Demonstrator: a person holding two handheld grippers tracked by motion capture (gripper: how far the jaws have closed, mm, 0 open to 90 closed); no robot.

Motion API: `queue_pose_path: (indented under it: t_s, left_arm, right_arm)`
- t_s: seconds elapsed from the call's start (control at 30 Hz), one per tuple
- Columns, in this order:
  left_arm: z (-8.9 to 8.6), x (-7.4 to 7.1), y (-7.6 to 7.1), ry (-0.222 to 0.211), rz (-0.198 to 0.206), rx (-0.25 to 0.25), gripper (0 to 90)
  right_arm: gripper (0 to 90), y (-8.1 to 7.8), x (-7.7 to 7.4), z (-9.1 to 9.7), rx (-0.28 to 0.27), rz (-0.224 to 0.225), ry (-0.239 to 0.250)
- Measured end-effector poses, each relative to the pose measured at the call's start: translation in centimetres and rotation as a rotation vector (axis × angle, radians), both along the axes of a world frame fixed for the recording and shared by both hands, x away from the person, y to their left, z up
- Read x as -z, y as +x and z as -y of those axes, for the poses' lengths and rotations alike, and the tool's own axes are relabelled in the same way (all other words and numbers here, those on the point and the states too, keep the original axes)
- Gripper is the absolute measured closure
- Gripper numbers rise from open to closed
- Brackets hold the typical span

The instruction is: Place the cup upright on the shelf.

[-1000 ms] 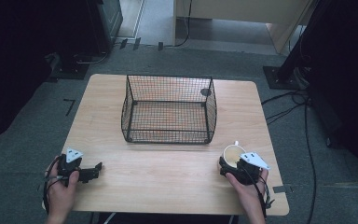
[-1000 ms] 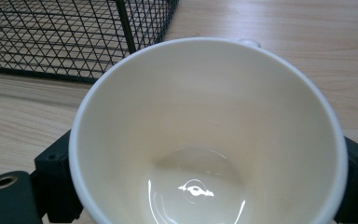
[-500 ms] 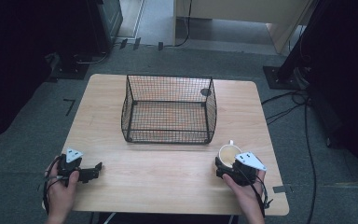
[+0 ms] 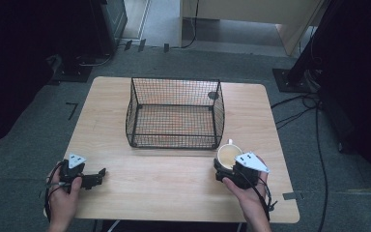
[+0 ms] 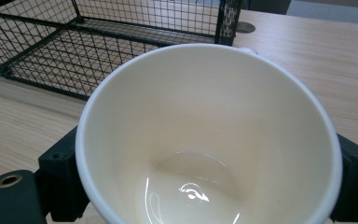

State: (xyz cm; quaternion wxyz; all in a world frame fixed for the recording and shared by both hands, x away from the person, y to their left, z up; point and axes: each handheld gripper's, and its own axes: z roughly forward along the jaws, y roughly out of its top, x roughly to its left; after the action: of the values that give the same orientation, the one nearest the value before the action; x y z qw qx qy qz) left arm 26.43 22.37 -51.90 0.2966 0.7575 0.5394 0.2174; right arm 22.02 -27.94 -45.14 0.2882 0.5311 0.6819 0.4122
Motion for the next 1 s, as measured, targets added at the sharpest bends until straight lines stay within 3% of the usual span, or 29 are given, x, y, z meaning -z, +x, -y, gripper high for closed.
queue_pose_path:
  t_s: [0.47, 1.0]
  left_arm:
    - [0.0, 0.0, 0.0, 0.001, -0.001, 0.0, 0.0]
    - [0.0, 0.0, 0.0, -0.004, 0.001, -0.002, 0.0]
  right_arm:
    - [10.3, 1.2, -1.9, -3.0, -0.089, 0.039, -0.007]
    - [10.3, 3.2, -4.2, -5.8, -0.149, 0.066, 0.0]
